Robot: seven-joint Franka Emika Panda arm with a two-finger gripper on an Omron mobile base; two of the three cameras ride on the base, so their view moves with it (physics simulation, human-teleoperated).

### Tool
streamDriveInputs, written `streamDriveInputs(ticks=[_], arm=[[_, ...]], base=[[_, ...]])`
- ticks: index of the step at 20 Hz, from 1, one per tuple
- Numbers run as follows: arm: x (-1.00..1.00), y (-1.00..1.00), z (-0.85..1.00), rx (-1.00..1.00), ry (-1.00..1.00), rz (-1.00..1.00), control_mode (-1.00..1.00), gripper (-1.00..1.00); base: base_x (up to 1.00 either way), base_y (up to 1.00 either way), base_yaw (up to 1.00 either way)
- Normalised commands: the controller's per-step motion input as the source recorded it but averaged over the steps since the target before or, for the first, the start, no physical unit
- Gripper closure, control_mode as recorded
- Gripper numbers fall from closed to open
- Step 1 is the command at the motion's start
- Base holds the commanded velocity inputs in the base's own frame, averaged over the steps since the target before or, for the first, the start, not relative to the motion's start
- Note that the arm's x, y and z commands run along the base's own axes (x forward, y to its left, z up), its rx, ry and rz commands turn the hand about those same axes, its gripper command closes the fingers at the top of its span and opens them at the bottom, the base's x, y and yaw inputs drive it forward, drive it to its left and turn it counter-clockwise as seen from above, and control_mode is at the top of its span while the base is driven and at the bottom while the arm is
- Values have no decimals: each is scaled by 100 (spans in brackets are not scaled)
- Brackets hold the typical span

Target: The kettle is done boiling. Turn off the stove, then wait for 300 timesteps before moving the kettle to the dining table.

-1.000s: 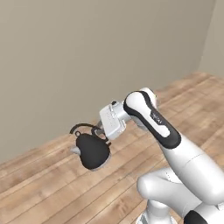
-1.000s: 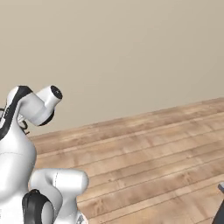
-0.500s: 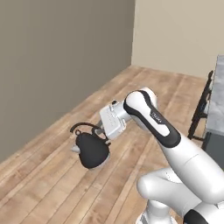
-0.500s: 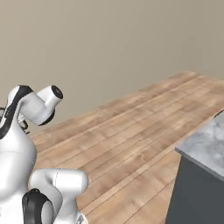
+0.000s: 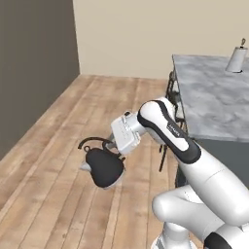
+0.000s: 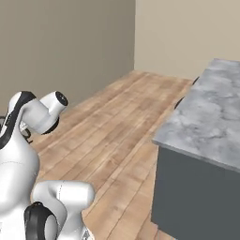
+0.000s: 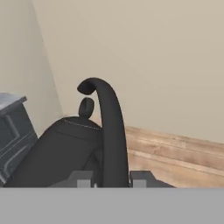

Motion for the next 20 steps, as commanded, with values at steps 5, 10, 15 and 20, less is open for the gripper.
streamDriveInputs(ticks=[5,10,15,20], arm=[[0,0,0,0,0,0,100,100],[0,0,0,0,0,0,100,100],[0,0,0,0,0,0,100,100],[0,0,0,0,0,0,100,100]], base=[[40,36,-53],[58,50,-51],[65,56,-49],[63,60,-48]])
